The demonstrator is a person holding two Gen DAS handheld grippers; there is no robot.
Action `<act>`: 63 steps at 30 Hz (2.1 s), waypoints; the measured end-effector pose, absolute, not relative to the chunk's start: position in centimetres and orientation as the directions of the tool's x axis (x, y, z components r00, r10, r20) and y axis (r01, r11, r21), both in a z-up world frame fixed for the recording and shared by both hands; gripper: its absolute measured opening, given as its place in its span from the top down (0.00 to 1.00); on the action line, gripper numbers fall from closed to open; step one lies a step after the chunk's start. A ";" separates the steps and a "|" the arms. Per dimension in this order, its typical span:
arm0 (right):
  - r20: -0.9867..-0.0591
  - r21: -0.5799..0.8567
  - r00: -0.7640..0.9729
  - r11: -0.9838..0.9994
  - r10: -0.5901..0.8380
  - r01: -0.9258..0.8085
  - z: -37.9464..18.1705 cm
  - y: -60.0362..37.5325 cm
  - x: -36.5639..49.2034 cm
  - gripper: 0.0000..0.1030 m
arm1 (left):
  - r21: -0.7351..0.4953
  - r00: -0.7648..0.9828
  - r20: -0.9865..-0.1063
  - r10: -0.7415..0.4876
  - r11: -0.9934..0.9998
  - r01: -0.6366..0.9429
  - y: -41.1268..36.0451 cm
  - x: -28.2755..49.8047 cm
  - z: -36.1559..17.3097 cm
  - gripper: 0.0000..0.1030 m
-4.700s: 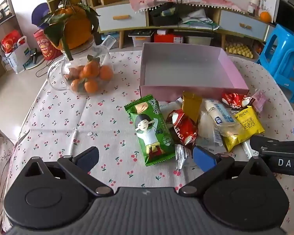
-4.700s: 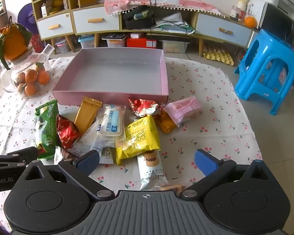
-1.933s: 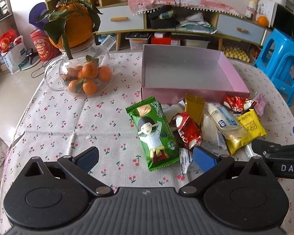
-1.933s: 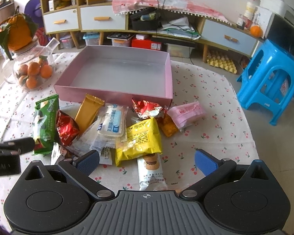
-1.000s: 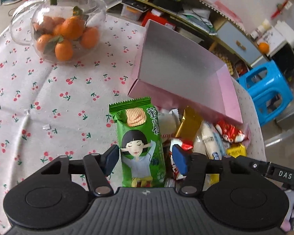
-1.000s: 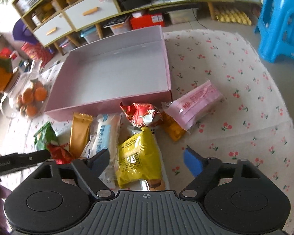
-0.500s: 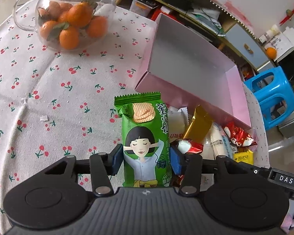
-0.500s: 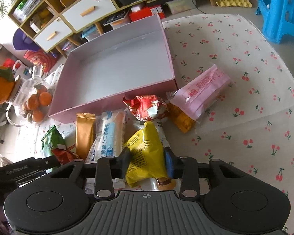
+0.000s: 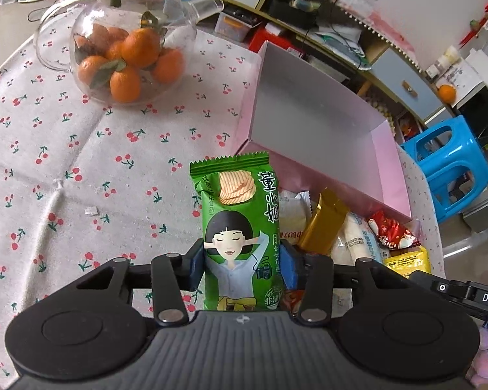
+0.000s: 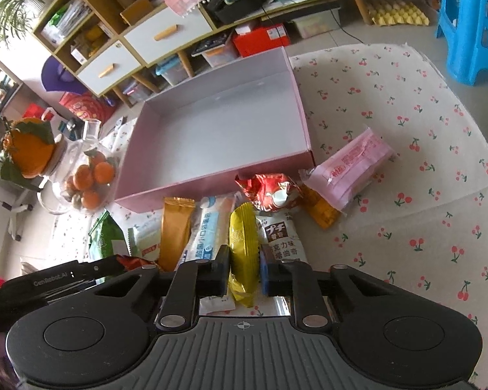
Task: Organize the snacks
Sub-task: 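Lower both held packets into the pink box and open both tools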
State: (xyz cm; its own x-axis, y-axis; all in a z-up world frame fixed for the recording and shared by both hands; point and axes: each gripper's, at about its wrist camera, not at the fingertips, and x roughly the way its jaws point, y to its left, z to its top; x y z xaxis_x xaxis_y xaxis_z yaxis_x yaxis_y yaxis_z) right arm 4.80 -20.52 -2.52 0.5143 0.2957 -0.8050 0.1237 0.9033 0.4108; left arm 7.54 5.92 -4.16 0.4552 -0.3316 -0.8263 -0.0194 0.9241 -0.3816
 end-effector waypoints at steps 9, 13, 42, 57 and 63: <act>-0.778 0.434 0.548 0.893 0.307 0.117 -1.1 -21.0 4.2 0.83 | -0.378 0.474 -0.815 -0.332 0.926 -0.002 5.9 7.3 -3.4 0.58; -0.751 0.454 0.581 0.884 0.314 0.109 0.2 -21.5 3.8 0.83 | -0.376 0.492 -0.805 -0.331 0.927 0.009 5.9 7.2 -2.8 0.58; -0.597 0.680 0.728 0.694 0.336 0.237 -5.3 -24.7 12.2 0.83 | -0.289 0.673 -0.681 -0.289 0.950 0.115 0.8 16.5 -3.4 0.58; -0.661 0.575 0.694 0.787 0.284 0.225 -5.6 -23.8 12.6 0.54 | -0.252 0.626 -0.737 -0.255 0.963 0.095 1.0 16.7 -4.7 0.52; -0.624 0.588 0.730 0.783 0.279 0.204 -4.2 -24.5 11.9 0.30 | -0.236 0.638 -0.725 -0.261 0.964 0.127 0.5 16.7 -4.3 0.31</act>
State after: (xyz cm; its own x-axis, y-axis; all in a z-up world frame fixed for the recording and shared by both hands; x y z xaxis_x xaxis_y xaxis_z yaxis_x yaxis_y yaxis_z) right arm 11.94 -24.47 -4.24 0.7298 0.2787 -0.6243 0.2040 0.7827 0.5880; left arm 16.65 0.52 -4.25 0.6375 -0.2612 -0.7248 0.1267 0.9635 -0.2358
